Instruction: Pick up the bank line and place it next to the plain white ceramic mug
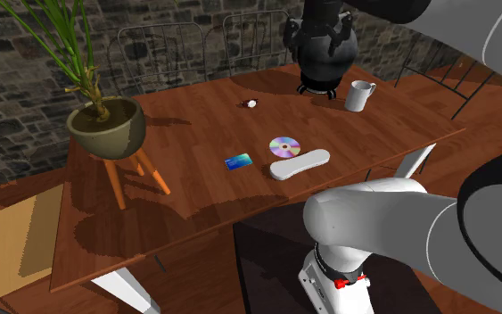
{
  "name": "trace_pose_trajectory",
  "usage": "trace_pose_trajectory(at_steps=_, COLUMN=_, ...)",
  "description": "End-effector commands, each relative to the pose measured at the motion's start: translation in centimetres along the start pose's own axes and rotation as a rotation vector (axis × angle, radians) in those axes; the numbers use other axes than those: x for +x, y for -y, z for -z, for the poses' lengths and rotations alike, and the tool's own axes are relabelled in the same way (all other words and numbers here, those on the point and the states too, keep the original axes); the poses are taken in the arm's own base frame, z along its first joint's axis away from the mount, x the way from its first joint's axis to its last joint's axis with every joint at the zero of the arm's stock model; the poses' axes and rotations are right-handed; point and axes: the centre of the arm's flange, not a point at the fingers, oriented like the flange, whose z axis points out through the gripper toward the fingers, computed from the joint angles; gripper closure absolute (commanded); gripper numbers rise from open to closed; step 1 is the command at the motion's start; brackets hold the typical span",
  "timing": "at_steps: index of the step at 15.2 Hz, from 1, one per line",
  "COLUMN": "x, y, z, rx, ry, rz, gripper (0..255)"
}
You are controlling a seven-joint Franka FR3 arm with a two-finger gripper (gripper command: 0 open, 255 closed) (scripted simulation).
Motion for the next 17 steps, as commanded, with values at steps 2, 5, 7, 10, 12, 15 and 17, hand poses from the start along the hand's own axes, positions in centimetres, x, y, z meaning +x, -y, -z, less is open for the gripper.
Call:
trace_pose_trajectory(at_steps=2, x=-0.6, y=0.7, z=-1.0, rx=-0.008, ry=0.007, rz=-0.049, gripper=0)
trace_pose_trajectory(at_steps=5, x=-2.1, y=2.9, z=-3.9, rx=-0.032, ry=0.027, rz=-0.196, gripper=0)
trace_pose_trajectory(at_steps=7, x=-3.0, y=4.5, z=-5.9, rx=-0.049, ry=0.040, rz=-0.294, gripper=0)
trace_pose_trajectory(at_steps=10, x=-4.0, y=6.9, z=-8.9, rx=-0.073, ry=0.060, rz=-0.441, gripper=0)
trace_pose_trajectory(at_steps=12, x=-4.6, y=8.6, z=-10.9, rx=-0.089, ry=0.073, rz=-0.539, gripper=0)
trace_pose_trajectory(at_steps=15, x=-5.1, y=11.1, z=-14.0, rx=-0.114, ry=0.093, rz=-0.686, gripper=0)
trace_pose_trajectory(at_steps=17, x=-5.3, y=12.7, z=-16.0, rx=-0.130, ry=0.107, rz=-0.784, gripper=0)
